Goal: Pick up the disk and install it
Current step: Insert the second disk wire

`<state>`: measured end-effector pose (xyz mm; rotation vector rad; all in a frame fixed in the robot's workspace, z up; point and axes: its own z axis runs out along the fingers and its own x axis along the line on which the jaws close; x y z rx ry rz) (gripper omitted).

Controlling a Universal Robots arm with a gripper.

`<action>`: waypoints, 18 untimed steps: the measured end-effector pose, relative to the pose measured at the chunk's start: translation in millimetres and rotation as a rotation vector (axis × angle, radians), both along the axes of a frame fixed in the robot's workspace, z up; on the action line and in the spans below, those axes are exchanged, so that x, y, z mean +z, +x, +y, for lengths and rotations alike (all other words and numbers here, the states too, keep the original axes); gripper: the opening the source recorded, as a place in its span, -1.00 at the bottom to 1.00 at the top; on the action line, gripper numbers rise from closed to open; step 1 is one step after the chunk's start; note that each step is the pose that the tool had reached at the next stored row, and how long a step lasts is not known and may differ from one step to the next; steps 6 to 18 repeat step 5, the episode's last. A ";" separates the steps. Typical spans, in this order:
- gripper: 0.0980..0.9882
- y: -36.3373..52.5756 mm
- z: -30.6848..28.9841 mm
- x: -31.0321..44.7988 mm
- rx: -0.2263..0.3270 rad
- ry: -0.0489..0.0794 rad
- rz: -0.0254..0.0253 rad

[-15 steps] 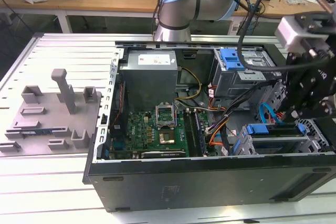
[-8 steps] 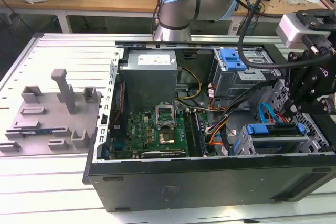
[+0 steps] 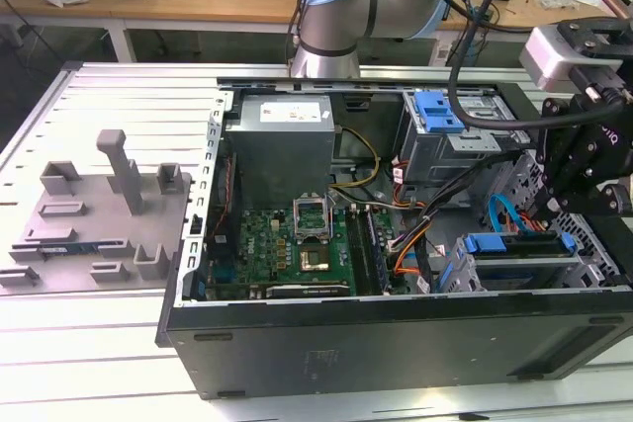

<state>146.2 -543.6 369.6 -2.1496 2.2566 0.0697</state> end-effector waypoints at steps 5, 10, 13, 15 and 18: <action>-0.98 -0.1 0.0 0.0 0.000 0.000 0.0000; -0.98 -0.1 0.0 0.0 0.000 0.000 0.0000; -0.98 -0.1 0.0 0.0 0.000 0.000 0.0000; -0.98 -0.1 0.0 0.0 0.000 0.000 0.0000; -0.98 -0.1 0.0 0.0 0.000 0.000 0.0000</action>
